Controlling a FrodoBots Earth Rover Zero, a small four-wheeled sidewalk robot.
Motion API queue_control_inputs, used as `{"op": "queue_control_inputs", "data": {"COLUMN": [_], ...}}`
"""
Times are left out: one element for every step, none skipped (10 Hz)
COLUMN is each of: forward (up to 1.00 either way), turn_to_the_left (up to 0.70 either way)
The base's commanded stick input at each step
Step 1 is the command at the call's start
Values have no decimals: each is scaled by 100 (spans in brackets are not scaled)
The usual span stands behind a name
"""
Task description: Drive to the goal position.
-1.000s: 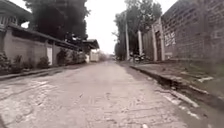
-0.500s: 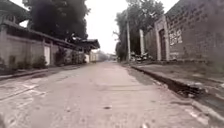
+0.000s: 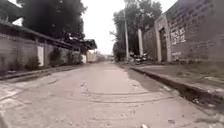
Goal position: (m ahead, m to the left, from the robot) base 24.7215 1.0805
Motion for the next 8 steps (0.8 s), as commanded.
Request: {"op": "queue_control_inputs", "data": {"forward": [100, 100, 100, 100, 100, 100, 100, 100], "turn_to_the_left": [-16, -31, -5, 0, 0, 0, 0, 0]}}
